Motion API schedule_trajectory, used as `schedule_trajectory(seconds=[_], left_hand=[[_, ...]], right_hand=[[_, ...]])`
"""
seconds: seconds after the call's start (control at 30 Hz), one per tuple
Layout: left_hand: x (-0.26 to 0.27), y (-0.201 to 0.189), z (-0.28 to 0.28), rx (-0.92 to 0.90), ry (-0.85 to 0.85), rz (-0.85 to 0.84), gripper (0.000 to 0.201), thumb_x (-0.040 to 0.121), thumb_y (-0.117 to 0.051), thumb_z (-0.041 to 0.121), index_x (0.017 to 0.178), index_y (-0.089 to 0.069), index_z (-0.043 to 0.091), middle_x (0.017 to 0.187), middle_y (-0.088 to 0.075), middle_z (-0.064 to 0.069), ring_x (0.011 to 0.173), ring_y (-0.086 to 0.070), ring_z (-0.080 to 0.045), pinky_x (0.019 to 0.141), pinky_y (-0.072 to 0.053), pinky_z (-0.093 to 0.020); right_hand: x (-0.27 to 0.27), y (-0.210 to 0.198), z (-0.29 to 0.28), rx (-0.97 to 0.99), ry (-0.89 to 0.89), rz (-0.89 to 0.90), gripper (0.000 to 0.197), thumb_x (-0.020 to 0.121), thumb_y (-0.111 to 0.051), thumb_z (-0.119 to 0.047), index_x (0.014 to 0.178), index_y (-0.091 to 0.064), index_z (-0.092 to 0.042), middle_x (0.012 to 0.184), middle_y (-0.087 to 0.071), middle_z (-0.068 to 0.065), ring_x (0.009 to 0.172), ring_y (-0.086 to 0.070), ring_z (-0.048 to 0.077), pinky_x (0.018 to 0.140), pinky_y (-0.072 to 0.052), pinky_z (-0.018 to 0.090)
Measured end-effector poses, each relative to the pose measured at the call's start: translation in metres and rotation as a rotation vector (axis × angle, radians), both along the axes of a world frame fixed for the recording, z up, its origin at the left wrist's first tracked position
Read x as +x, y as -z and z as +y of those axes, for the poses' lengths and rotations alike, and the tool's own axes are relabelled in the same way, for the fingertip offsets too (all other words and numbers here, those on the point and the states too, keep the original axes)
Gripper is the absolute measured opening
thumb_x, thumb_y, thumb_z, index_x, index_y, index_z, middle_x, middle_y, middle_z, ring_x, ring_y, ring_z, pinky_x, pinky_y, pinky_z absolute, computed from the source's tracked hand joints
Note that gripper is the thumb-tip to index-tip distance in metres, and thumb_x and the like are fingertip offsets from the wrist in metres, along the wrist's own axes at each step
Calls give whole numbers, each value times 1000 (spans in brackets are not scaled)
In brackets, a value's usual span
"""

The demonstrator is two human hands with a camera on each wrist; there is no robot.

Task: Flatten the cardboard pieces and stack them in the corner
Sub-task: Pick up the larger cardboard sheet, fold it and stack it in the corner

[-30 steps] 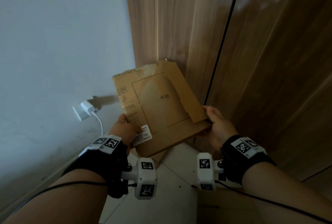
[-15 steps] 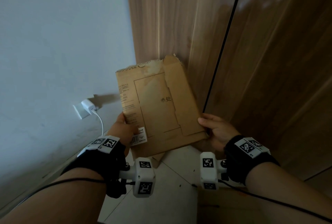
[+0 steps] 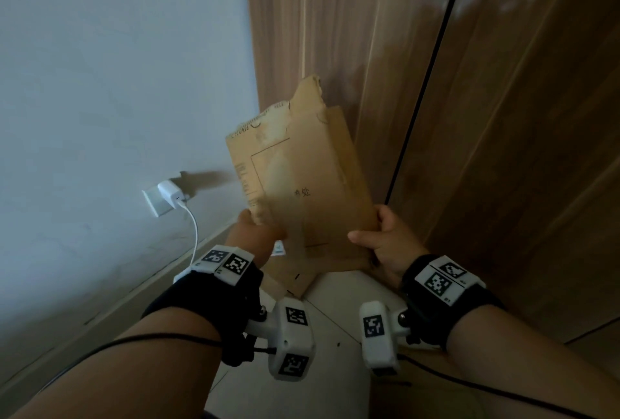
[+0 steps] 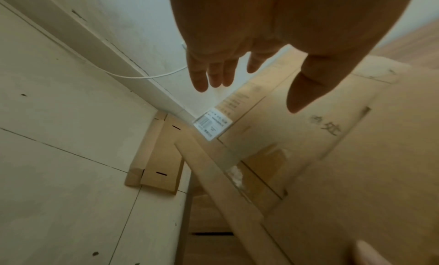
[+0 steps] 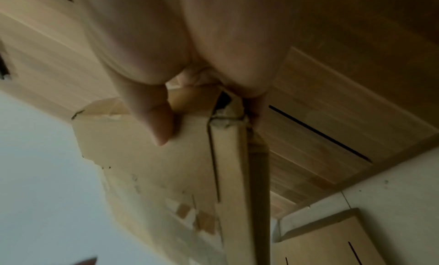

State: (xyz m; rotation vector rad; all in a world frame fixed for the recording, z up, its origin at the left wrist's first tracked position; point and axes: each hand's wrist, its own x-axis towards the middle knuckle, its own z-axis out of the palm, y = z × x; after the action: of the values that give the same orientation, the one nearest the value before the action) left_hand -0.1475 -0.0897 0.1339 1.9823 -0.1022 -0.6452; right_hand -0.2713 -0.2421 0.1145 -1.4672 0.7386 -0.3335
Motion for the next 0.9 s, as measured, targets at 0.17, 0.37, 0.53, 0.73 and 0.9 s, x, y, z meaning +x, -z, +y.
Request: schedule_trajectory(seconds=[0.17,0.37,0.53,0.73,0.9], left_hand=[[-11,-1,-8,-90,127,136,91,70,-72,25,148,-25,25,145,-46,-10,130,-46,-30,107,-41,-46],[-25,0,-15,-166,238,110,104,62,-75,47,148,-19,31,138,-53,-4,126,-49,-25,107,-39,-47],[-31,-7,-18,-370,110,301,65,75,-67,45,130,-49,15,126,-61,-5,111,-58,-22,88,-50,-40],[-24,-6,-18,-515,-113,378,17,83,-64,27,93,-60,14,104,-69,-9,94,-66,-23,71,-55,-34],[-9,-3,-13,-553,-240,371,4,87,-56,13,89,-53,11,81,-64,-7,77,-65,-24,66,-55,-36]], right_hand=[[2,0,3,-169,16,60,43,77,-69,-4,108,-47,-23,107,-62,4,102,-60,24,91,-52,43],[7,5,13,-391,26,109,35,70,-72,-6,80,-49,-30,85,-64,-4,81,-63,17,68,-54,32],[11,12,23,-739,37,200,27,73,-71,-16,73,-47,-29,79,-55,-11,75,-57,12,60,-39,19],[10,1,39,-1027,-15,136,20,74,-64,-10,90,-58,-20,88,-53,-9,86,-48,13,80,-44,31],[9,0,44,-898,-119,235,49,70,-71,-37,114,-50,-26,122,-49,-7,118,-38,15,101,-36,33]])
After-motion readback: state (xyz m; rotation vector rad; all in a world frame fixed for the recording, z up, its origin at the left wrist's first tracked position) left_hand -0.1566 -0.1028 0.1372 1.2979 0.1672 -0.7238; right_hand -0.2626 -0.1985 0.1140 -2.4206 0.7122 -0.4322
